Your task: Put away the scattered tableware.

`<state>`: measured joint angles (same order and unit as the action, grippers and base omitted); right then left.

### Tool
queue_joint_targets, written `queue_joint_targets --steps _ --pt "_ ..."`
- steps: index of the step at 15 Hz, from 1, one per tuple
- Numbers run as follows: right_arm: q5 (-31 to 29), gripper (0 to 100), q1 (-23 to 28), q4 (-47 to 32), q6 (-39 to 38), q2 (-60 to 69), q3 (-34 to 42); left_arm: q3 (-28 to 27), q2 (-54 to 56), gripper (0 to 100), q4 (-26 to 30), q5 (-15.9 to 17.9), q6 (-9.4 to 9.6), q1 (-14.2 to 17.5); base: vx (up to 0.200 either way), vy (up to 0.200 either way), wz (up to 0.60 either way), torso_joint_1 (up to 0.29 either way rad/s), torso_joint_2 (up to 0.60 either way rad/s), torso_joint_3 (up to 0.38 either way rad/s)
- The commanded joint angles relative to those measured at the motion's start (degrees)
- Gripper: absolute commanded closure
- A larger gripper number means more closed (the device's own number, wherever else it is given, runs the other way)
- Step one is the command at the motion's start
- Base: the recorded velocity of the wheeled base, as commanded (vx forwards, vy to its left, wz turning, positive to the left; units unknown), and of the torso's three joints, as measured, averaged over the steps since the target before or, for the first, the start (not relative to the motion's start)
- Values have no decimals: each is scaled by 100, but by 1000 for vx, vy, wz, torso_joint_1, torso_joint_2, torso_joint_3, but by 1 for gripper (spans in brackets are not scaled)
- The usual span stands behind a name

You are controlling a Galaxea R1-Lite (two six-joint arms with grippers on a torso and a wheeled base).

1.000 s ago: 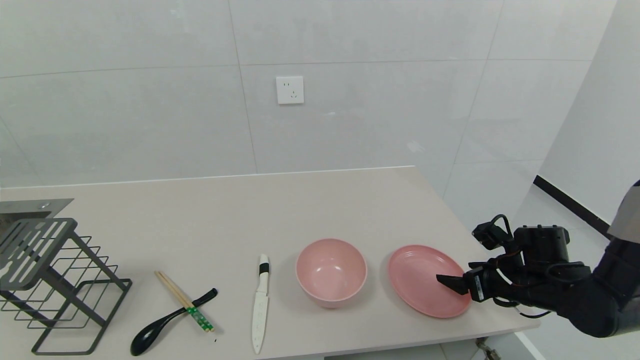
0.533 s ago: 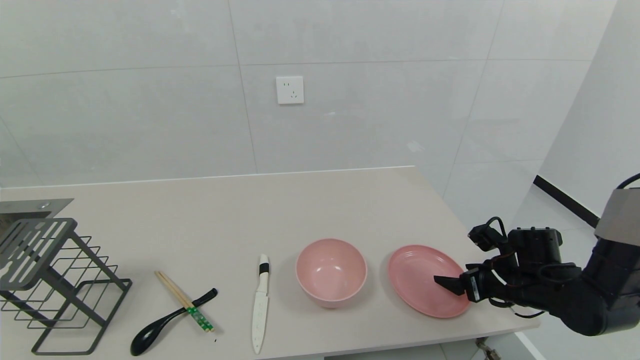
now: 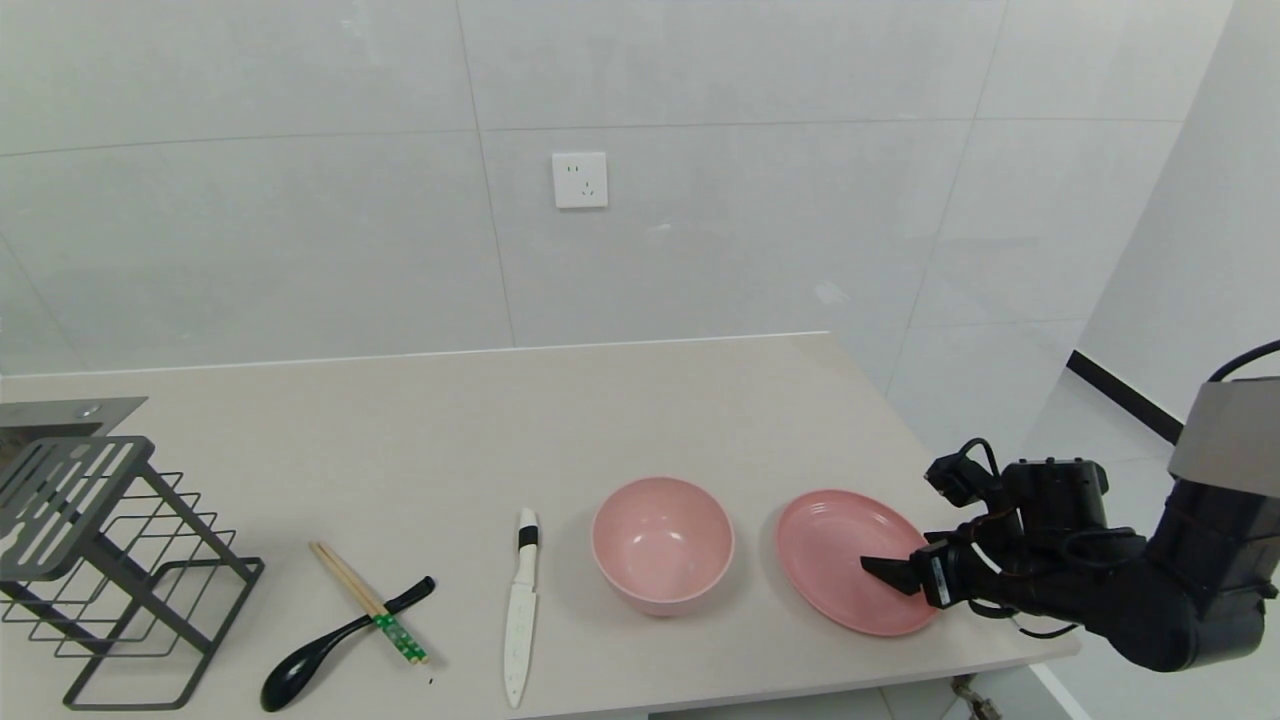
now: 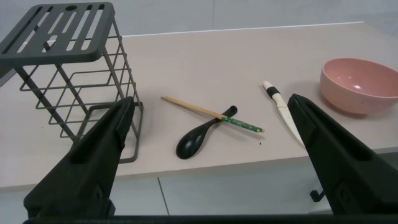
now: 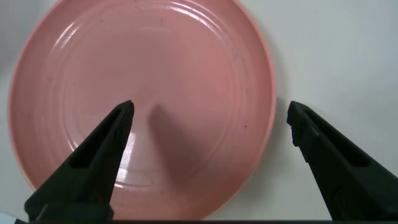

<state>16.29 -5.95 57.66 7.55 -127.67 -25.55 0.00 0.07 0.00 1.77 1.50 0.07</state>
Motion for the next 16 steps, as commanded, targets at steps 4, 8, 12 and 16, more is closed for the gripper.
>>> queue_joint_targets --steps 4,8,12,16 --pt "-3 0 -73 52 1 -364 -126 0 -7 0 0 -1 -1 1 0 0 0 0 0 0" --pt "-20 100 6 114 -104 -434 -169 0 -7 0 0 -1 -1 1 0 0 0 0 0 0" --pt "-3 100 358 131 -113 -425 -169 0 -7 0 0 -1 -1 1 0 0 0 0 0 0" --pt "410 100 287 1687 -1634 14 173 0 -7 0 0 8 -9 1 0 0 0 0 0 0"
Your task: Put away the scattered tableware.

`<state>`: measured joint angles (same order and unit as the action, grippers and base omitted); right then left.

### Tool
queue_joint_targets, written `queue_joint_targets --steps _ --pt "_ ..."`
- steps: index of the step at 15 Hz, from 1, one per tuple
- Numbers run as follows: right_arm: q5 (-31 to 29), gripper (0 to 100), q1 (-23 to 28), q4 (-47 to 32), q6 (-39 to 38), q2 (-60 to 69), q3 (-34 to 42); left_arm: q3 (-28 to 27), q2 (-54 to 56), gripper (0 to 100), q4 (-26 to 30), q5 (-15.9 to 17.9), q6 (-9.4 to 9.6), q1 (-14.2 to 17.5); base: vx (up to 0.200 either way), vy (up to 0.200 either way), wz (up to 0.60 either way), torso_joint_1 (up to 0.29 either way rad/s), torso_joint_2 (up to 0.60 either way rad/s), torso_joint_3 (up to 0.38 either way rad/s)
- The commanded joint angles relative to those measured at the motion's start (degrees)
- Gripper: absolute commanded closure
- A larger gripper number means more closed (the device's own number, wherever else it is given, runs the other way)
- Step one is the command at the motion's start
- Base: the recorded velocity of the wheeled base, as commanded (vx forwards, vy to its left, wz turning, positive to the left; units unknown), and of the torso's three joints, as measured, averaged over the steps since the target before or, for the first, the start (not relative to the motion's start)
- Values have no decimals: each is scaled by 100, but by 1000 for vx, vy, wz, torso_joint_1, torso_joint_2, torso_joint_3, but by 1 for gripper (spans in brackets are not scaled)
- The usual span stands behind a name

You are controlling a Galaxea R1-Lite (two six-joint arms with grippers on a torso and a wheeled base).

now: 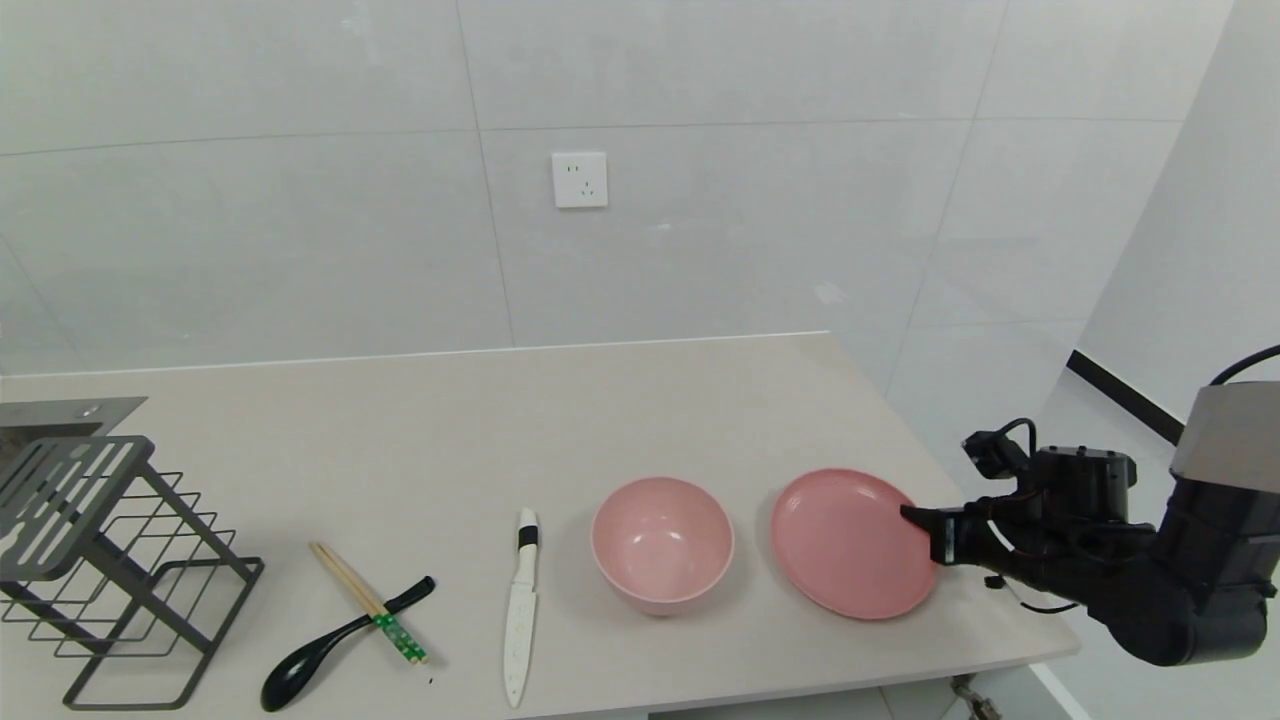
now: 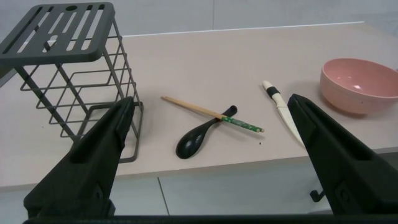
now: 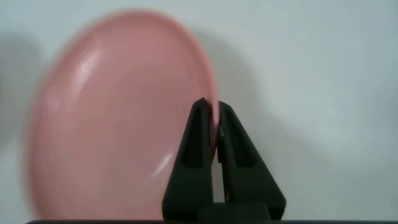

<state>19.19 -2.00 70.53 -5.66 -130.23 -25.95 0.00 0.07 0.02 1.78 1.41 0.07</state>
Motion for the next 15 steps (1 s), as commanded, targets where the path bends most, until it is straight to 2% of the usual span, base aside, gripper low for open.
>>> queue_joint_targets --steps 1,2,5,12,15 --pt "120 100 -213 918 -885 367 381 0 -7 0 -2 7 -1 1 0 0 0 0 0 0" --pt "111 100 -275 1314 -1227 393 548 0 -7 0 -2 7 -1 1 0 0 0 0 0 0" --pt "111 100 -283 1920 -1350 464 925 0 -7 0 -2 15 -18 1 0 0 0 0 0 0" --pt "111 100 -301 1947 -1324 780 987 0 -7 0 -11 15 -62 1 0 0 0 0 0 0" --pt "111 100 -556 1947 -1236 1712 1549 0 -7 0 -11 24 -62 1 0 0 0 0 0 0"
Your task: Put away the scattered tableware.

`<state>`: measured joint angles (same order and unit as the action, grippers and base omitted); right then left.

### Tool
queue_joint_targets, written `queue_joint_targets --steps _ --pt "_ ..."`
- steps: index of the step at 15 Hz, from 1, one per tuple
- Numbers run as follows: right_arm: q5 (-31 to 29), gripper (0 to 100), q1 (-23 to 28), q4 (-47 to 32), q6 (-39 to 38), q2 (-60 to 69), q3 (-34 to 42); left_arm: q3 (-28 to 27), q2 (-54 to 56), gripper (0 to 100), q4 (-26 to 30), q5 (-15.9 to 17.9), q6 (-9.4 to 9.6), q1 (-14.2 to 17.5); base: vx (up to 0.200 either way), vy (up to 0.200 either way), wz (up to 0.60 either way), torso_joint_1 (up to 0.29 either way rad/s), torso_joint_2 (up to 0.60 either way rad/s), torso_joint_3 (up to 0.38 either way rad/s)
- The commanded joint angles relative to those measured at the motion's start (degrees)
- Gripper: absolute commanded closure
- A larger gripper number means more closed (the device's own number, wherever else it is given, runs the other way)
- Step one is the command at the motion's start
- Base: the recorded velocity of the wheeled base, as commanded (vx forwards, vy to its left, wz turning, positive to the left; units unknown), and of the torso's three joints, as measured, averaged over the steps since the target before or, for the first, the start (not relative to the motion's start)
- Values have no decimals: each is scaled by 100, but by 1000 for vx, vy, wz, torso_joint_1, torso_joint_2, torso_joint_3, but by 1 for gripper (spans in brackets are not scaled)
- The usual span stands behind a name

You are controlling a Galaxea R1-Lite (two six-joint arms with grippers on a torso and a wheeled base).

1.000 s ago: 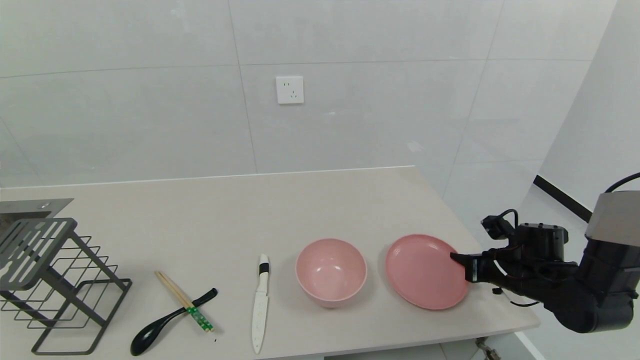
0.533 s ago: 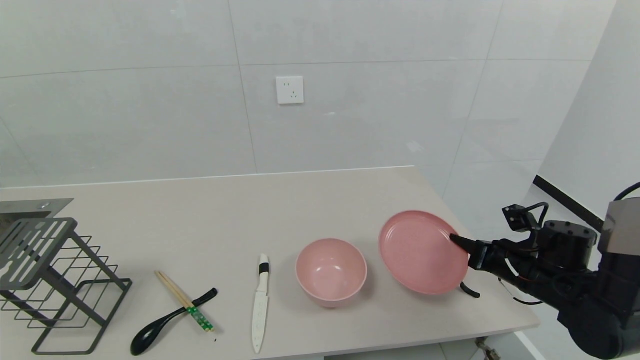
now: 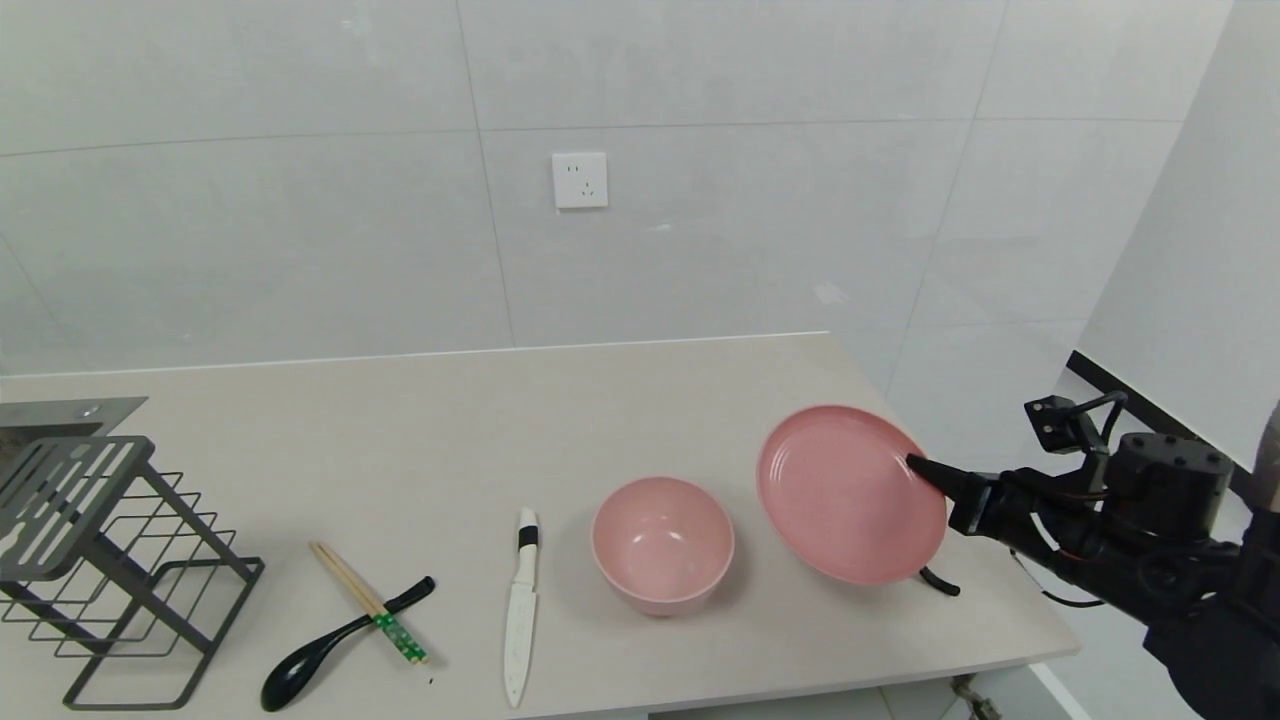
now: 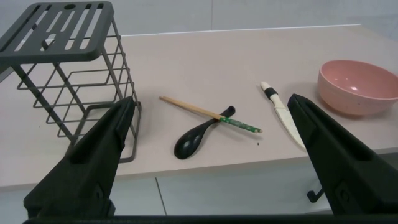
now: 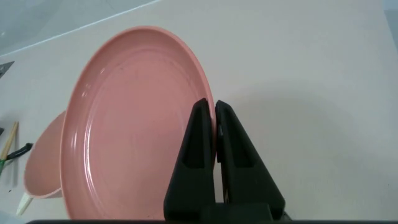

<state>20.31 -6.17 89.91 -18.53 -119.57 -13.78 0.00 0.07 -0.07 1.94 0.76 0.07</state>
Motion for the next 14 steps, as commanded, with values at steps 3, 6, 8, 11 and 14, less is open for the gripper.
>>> queue_joint_targets --steps 3,6,8,11,14 --pt "17 100 -157 9 385 1348 543 0 -7 0 -1 17 12 1 0 0 0 0 0 0" --pt "17 100 -157 9 693 1612 648 0 -7 0 -10 43 4 1 0 0 0 0 0 0" --pt "17 100 -121 9 710 1937 938 0 -7 0 -1 70 21 1 0 0 0 0 0 0" --pt "17 100 -104 9 702 2420 973 0 -7 0 -19 377 179 1 0 0 0 0 0 0" --pt "17 100 81 9 737 2482 1026 -554 -95 0 -1575 588 179 1 0 0 0 0 0 0"
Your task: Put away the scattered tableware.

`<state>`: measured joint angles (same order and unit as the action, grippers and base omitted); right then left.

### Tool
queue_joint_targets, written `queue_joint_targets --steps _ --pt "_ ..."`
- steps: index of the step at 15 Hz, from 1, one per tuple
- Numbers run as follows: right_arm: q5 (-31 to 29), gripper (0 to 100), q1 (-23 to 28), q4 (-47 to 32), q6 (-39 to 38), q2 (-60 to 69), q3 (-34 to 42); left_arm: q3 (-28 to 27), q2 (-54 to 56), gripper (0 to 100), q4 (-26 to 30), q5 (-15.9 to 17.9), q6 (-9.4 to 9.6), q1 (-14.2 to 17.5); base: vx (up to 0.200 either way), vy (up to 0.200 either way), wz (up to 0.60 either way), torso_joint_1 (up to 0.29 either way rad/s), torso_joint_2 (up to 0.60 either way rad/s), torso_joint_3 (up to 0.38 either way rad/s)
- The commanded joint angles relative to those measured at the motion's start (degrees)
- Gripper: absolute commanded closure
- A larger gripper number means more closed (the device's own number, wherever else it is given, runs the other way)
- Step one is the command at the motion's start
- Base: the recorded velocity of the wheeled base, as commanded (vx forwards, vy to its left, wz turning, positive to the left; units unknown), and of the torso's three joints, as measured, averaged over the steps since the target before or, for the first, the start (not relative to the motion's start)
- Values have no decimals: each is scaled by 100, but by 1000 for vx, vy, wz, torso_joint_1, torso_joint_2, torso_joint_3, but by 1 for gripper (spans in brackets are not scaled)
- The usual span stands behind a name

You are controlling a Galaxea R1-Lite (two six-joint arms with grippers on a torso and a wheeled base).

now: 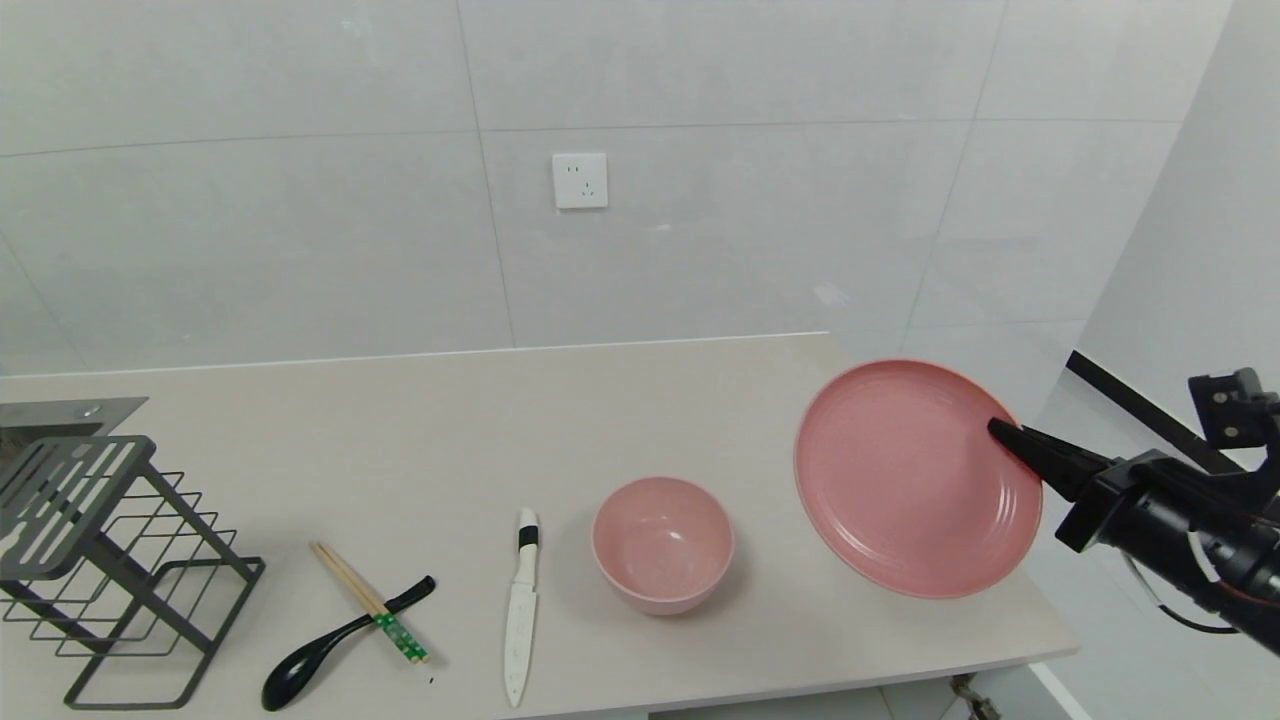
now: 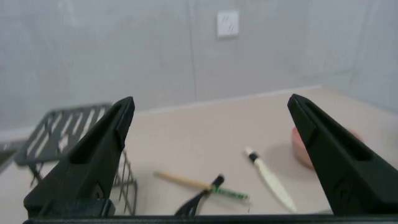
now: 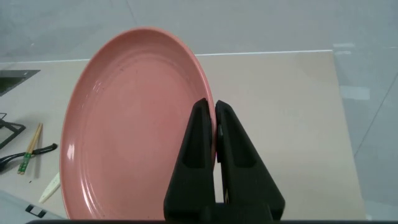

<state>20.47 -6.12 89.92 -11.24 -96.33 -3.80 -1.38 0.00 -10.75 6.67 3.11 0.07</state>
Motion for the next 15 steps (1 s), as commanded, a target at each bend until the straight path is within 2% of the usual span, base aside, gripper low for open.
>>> queue_joint_targets --steps 1,2,3,4,5,6,7,8,9,10,11,14,15 --pt "1 100 76 8 8 158 38 -548 -79 0 -375 265 -56 1 0 0 0 0 0 0" --pt "1 100 67 8 25 158 82 -592 -53 0 -76 388 -91 -7 0 0 0 0 0 0" --pt "1 100 76 8 25 150 143 -732 -141 0 240 564 -355 -51 0 0 0 0 0 0" --pt "1 100 76 8 25 167 196 -1022 -519 0 557 854 -803 -183 0 0 0 0 0 0" --pt "1 100 76 8 25 202 249 -1321 -1081 0 697 1065 -1295 -306 0 0 0 0 0 0" --pt "1 100 76 8 25 211 257 -1523 -1670 0 662 1179 -1691 -385 0 0 0 0 0 0" --pt "1 100 85 8 25 211 257 -1629 -2021 0 618 1232 -1814 -447 0 0 0 0 0 0" --pt "1 100 85 8 25 211 257 -1629 -2021 0 618 1232 -1814 -447 0 0 0 0 0 0" --pt "1 100 76 8 34 211 257 -1717 -3094 0 214 1284 -1805 -658 0 0 0 0 0 0" --pt "1 100 85 8 34 220 266 -1726 -3639 0 3 1293 -1779 -816 0 0 0 0 0 0" --pt "1 100 76 8 34 220 266 -1726 -4184 0 -146 1284 -1656 -930 0 0 0 0 0 0" --pt "1 100 67 8 263 220 363 -2024 -5581 0 -287 1223 -900 -974 0 0 0 0 0 0" --pt "1 100 58 8 333 229 372 -2191 -5897 0 -305 1205 -803 -983 0 0 0 0 0 0"
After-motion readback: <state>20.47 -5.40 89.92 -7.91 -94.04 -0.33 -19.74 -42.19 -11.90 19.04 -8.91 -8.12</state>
